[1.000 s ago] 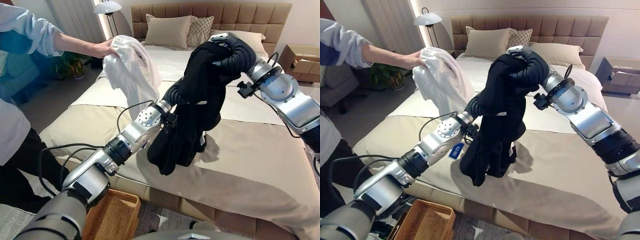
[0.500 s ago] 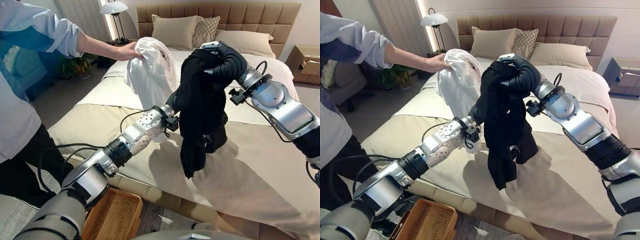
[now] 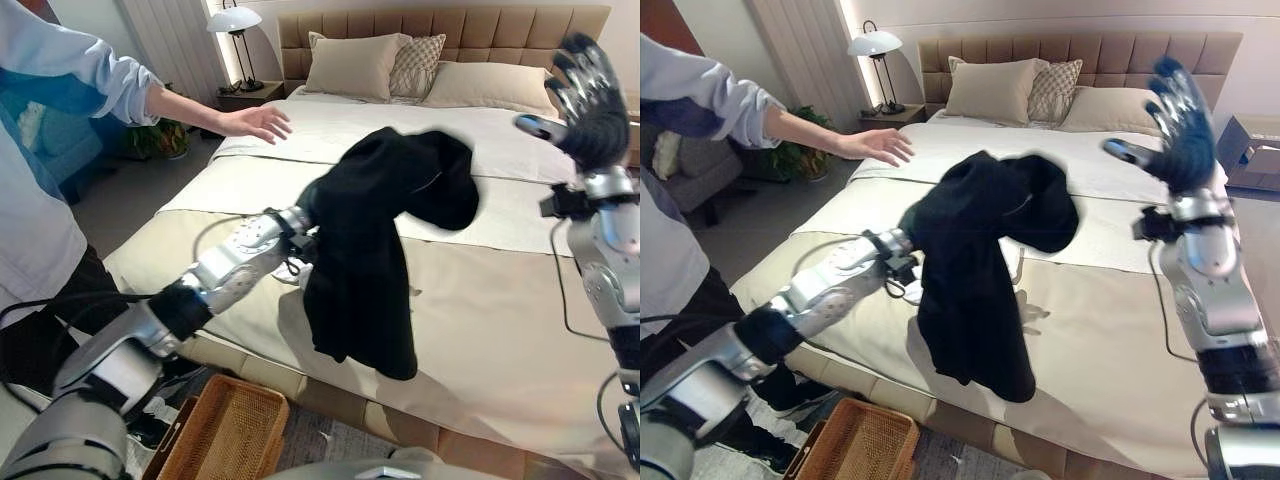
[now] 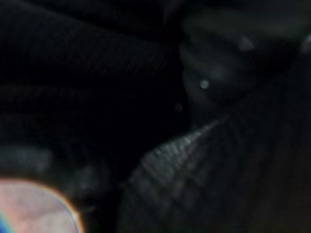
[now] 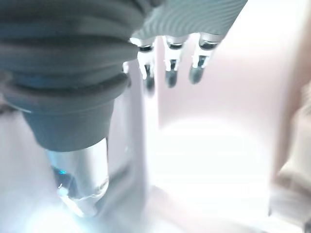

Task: Pick up clothes into the bucket

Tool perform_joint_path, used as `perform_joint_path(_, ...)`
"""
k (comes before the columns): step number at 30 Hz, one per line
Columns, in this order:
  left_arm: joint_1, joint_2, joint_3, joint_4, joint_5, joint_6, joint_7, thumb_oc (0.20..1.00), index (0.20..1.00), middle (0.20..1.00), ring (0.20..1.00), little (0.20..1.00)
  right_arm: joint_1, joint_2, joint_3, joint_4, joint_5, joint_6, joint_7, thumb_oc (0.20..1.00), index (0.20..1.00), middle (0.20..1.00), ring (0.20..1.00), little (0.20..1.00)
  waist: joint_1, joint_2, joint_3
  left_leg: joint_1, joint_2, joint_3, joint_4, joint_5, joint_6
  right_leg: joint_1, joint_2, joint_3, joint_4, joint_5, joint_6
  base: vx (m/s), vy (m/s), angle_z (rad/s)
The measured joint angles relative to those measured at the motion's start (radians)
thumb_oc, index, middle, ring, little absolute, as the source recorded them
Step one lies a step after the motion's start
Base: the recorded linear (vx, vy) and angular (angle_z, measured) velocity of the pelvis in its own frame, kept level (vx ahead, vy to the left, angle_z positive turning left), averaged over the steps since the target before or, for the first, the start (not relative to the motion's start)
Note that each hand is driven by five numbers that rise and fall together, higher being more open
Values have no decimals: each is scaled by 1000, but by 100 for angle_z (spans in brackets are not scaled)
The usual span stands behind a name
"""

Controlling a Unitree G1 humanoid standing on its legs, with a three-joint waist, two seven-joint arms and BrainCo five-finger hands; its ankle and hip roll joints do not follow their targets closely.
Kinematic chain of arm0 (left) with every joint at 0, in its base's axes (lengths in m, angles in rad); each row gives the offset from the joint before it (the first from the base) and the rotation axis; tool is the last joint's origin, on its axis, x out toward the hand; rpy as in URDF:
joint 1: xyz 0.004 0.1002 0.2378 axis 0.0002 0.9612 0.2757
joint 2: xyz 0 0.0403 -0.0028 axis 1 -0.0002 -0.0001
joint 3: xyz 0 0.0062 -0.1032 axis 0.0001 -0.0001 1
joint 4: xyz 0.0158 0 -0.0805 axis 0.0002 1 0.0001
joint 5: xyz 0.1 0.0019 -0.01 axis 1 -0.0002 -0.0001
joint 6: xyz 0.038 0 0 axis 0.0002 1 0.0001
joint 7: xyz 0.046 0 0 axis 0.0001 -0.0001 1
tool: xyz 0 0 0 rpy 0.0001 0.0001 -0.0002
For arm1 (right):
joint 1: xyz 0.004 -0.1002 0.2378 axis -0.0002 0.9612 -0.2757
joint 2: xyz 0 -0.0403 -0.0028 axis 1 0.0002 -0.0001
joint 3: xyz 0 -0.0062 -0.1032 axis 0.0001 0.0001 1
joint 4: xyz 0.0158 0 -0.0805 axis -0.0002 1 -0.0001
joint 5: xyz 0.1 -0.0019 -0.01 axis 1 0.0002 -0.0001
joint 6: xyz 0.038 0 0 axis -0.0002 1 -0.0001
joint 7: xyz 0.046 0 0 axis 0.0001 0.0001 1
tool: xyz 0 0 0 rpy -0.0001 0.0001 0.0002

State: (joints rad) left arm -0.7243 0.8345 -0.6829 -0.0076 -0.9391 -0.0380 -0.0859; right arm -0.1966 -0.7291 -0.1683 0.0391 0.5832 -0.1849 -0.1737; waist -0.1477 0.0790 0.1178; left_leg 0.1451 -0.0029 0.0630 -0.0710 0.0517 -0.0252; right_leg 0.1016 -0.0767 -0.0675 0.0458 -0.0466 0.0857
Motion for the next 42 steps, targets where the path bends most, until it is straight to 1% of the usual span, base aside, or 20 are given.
perform_joint_path(2,25,106,34,-30,49,-11,-6,200,200,200,200,200,128,84,-32,48,7,8,-4,1000,1000,1000,1000,1000,2,15,5,-1,-1,-10,-2,-2,-3,2,-2,-8,-1,-3,-3,-15,0,10)
perform_joint_path(5,31,215,40,-69,106,-29,-28,200,200,200,200,200,201,162,-46,132,-3,13,-6,1000,1000,1000,1000,1000,5,31,12,-6,-4,-13,-2,-2,-4,2,-5,-14,-3,-3,-3,-21,2,7)
perform_joint_path(6,32,307,40,-100,136,-32,-46,200,200,200,200,200,221,189,-48,232,-28,9,-4,1000,1000,1000,1000,1000,6,35,14,-9,-4,-15,-3,-2,-4,5,-6,-19,-11,-2,-2,-12,-3,8)
perform_joint_path(10,36,471,90,-122,236,-76,-67,200,200,200,200,200,322,243,-48,463,-81,45,-3,1000,1000,1000,1000,1000,31,47,21,-17,-9,-39,1,-1,-5,9,-10,-43,-14,-2,-2,-6,-11,19)
perform_joint_path(11,38,527,120,-123,298,-89,-65,200,200,200,200,200,332,286,-47,544,-92,49,0,1000,1000,1000,1000,1000,44,47,22,-17,-10,-43,2,-1,-5,15,-11,-51,-15,-5,1,6,-4,15)
perform_joint_path(14,38,607,189,-133,443,-134,-39,200,200,200,200,200,347,331,25,640,-127,59,30,1000,1000,1000,1000,1000,57,46,25,-17,-14,-59,1,-1,-6,23,-15,-61,-19,-9,5,4,-8,13)
perform_joint_path(18,43,654,270,-153,600,-181,18,200,200,200,200,200,356,357,103,678,-191,68,70,1000,1000,1000,1000,1000,73,43,26,-14,-22,-70,1,-1,-6,35,-23,-80,-20,-12,8,6,-6,13)
perform_joint_path(20,104,658,363,-167,720,-194,64,200,200,200,200,200,356,366,132,704,-231,75,86,1000,1000,1000,1000,1000,89,41,27,-13,-24,-76,1,-3,-8,37,-25,-82,-19,-13,9,-5,-10,8)
perform_joint_path(22,269,653,514,-207,863,-188,115,200,200,200,200,200,356,375,143,738,-267,80,95,1000,1000,1000,1000,1000,110,35,31,-19,-26,-83,2,-4,-13,40,-25,-88,-17,-15,9,-11,-12,11)
perform_joint_path(24,542,596,732,-254,971,-186,134,200,200,200,200,200,360,382,139,769,-288,85,101,1000,1000,1000,1000,1000,112,35,27,-10,-27,-93,0,-5,-15,45,-28,-95,-15,-22,7,-18,5,14)
perform_joint_path(25,733,537,874,-290,1023,-182,136,200,200,200,200,200,359,379,139,773,-303,90,101,1000,1000,1000,1000,1000,122,30,31,-16,-27,-97,-2,-5,-15,43,-28,-100,-11,-25,8,-14,7,5)
perform_joint_path(26,818,500,929,-305,1043,-178,136,200,200,200,200,200,361,377,139,775,-308,93,102,1000,1000,1000,1000,1000,113,24,34,-8,-27,-95,-2,-5,-14,43,-28,-98,-11,-25,8,-28,15,6)
perform_joint_path(27,920,425,990,-309,1066,-172,136,200,200,200,200,200,364,374,139,779,-312,96,103,1000,1000,1000,1000,1000,129,26,32,-10,-28,-98,2,-4,-13,45,-30,-103,-9,-27,8,-17,9,5)
perform_joint_path(28,978,369,1024,-307,1075,-167,137,200,200,200,200,200,373,372,138,781,-319,99,103,1000,1000,1000,1000,1000,138,11,38,-17,-28,-98,4,-4,-13,42,-29,-107,-4,-29,12,-37,21,5)
perform_joint_path(29,1042,261,1086,-298,1082,-156,138,200,200,200,200,200,363,369,138,782,-327,102,103,1000,1000,1000,1000,1000,128,17,37,-11,-29,-100,6,-4,-13,37,-32,-102,2,-35,10,-21,13,4)
perform_joint_path(30,1052,239,1084,-285,1080,-145,139,200,200,200,200,200,371,369,137,794,-328,104,103,1000,1000,1000,1000,1000,138,10,38,-14,-30,-101,8,-4,-13,39,-31,-105,7,-37,12,-52,22,8)
perform_joint_path(33,1030,-31,1090,-123,998,-145,196,200,200,200,200,200,361,368,131,816,-328,111,102,1000,1000,1000,1000,1000,142,-2,42,-19,-35,-117,10,-6,-16,20,-40,-108,41,-62,10,-50,12,13)
perform_joint_path(36,1020,-109,1052,32,920,-141,229,200,200,200,200,200,347,368,129,826,-343,111,101,1000,1000,1000,1000,1000,139,-11,41,-37,-34,-119,13,-17,-30,-11,-43,-107,82,-81,11,-14,5,0)
perform_joint_path(39,972,-281,1040,195,771,-145,267,200,200,200,200,200,351,367,122,832,-357,111,97,1000,1000,1000,1000,1000,139,-14,48,-58,-35,-120,23,-15,-28,-53,-48,-106,123,-95,4,-58,13,0)
perform_joint_path(42,971,-345,1013,218,671,-146,275,200,200,200,200,200,348,368,119,837,-358,111,89,1000,1000,1000,1000,1000,139,-25,71,-97,-31,-122,38,-6,-18,-92,-46,-107,150,-98,-2,-78,10,1)
